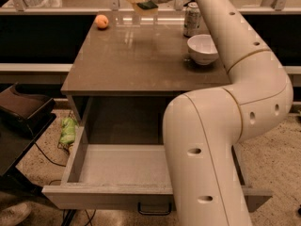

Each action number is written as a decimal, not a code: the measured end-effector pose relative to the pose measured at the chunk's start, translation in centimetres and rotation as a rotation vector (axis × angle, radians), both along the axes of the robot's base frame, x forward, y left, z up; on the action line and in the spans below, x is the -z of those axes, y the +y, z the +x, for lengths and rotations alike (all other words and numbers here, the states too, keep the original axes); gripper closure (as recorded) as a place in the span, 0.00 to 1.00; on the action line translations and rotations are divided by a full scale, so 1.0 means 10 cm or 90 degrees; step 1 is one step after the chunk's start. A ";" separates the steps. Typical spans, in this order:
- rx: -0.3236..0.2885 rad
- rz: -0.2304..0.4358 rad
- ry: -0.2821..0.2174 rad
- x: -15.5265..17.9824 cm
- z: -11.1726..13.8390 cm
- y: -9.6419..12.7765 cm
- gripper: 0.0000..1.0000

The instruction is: Move sponge near orange

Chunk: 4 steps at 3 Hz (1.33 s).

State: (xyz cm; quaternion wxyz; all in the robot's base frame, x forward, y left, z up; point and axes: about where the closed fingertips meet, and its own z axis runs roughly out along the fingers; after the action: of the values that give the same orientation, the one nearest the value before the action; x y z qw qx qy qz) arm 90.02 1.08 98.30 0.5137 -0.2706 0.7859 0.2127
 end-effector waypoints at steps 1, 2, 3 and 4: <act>-0.001 0.000 -0.004 0.14 0.15 0.23 1.00; 0.008 0.003 -0.008 0.33 0.35 0.48 1.00; 0.013 -0.032 -0.001 0.56 0.45 0.71 1.00; 0.036 -0.092 0.007 0.77 0.54 0.78 1.00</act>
Offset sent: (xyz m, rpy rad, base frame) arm 0.0979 0.0745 -0.0356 0.0110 -0.0276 -0.0316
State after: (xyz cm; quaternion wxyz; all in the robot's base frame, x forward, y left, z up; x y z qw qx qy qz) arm 95.40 8.85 90.59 0.4944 -0.2832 0.8094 0.1423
